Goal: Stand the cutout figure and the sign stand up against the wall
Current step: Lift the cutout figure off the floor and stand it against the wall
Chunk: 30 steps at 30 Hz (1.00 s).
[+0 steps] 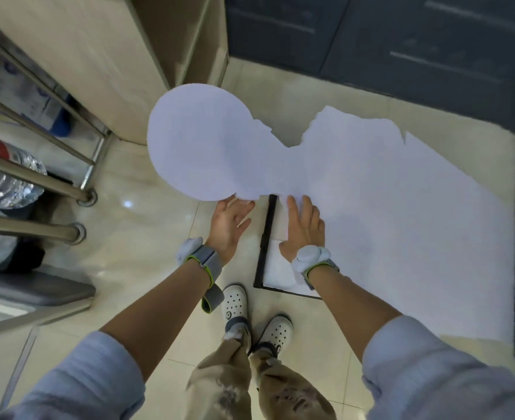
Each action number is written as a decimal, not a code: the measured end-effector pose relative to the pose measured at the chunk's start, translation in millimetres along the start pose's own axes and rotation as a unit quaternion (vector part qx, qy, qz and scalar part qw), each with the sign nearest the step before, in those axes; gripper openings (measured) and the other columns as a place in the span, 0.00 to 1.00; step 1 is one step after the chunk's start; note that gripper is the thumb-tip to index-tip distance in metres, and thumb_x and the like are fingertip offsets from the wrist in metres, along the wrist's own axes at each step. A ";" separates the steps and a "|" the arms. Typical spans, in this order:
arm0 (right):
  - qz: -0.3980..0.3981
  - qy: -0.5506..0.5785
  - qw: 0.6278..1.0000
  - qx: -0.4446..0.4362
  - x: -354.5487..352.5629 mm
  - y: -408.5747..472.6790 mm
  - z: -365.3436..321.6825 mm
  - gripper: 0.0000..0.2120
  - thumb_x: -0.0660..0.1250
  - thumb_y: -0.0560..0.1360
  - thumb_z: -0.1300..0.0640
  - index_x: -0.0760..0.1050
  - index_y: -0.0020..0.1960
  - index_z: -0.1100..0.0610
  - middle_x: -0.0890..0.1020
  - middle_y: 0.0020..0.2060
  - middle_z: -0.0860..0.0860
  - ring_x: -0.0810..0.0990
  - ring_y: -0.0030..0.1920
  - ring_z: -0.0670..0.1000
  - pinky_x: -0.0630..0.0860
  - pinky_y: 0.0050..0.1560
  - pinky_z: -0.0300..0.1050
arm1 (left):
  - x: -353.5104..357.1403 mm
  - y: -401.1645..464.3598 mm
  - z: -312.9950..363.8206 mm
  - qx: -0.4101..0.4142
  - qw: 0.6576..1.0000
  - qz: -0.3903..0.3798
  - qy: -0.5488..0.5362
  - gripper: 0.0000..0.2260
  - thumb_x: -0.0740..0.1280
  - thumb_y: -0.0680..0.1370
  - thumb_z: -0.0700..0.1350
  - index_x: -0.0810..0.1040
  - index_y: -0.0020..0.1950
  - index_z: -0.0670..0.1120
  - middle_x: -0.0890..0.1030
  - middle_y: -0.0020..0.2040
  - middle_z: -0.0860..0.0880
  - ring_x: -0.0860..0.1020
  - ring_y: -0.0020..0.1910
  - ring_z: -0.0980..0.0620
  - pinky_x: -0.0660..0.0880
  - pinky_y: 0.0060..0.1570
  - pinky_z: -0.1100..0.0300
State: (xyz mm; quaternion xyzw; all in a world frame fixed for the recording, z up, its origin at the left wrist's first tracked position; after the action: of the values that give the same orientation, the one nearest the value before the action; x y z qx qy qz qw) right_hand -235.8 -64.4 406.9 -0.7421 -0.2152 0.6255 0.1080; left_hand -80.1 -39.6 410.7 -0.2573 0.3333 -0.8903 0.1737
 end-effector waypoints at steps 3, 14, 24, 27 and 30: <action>0.011 0.010 1.000 0.016 -45.8 -25.1 14.6 0.46 0.69 0.68 0.57 0.45 0.76 0.54 0.51 0.75 0.60 0.57 0.71 0.62 0.63 0.68 0.56 | 34.1 -36.7 19.5 0.009 0.999 -0.032 0.010 0.14 0.59 0.80 0.36 0.68 0.62 0.51 0.77 0.58 0.53 0.75 0.62 0.50 0.67 0.66 0.51; 0.111 0.009 0.989 0.097 -201.9 -115.1 87.4 0.39 0.69 0.64 0.56 0.57 0.71 0.57 0.64 0.68 0.56 0.65 0.66 0.58 0.67 0.61 0.51 | 171.6 -136.3 85.0 0.055 0.981 -0.147 0.115 0.09 0.65 0.78 0.40 0.76 0.55 0.53 0.79 0.57 0.50 0.77 0.59 0.51 0.71 0.59 0.56; 0.210 0.023 0.962 0.174 -319.1 -175.7 150.9 0.24 0.68 0.67 0.53 0.68 0.61 0.58 0.75 0.57 0.55 0.72 0.57 0.58 0.69 0.55 0.49 | 318.8 -191.9 131.3 0.231 0.877 -0.242 0.345 0.23 0.66 0.77 0.39 0.65 0.71 0.43 0.71 0.65 0.49 0.69 0.64 0.55 0.67 0.60 0.63; 0.259 0.032 0.943 0.207 -354.3 -202.9 179.1 0.24 0.68 0.67 0.52 0.68 0.60 0.57 0.76 0.56 0.55 0.73 0.56 0.58 0.71 0.54 0.50 | 370.6 -212.1 139.6 0.278 0.834 -0.304 0.367 0.25 0.67 0.77 0.39 0.64 0.72 0.42 0.71 0.70 0.46 0.68 0.70 0.51 0.67 0.68 0.55; 0.299 0.045 0.925 0.232 -382.6 -225.3 204.2 0.22 0.68 0.67 0.52 0.69 0.58 0.57 0.77 0.55 0.55 0.74 0.55 0.59 0.71 0.52 0.50 | 409.8 -230.1 144.7 0.306 0.806 -0.336 0.380 0.27 0.67 0.77 0.40 0.62 0.73 0.45 0.70 0.72 0.45 0.67 0.72 0.50 0.65 0.68 0.56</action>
State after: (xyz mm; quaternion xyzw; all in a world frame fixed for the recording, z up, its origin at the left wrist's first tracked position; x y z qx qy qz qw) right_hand -524.1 -61.3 801.5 -0.7536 0.1730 0.6272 0.0942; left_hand -359.7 -144.5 801.5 0.0720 -0.0245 -0.9754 -0.2068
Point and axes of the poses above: each hand's wrist, its own y-axis towards the middle knuckle, its own x-axis out of the palm, z = x × y, the point moved 5 cm from there along y, towards the middle knuckle
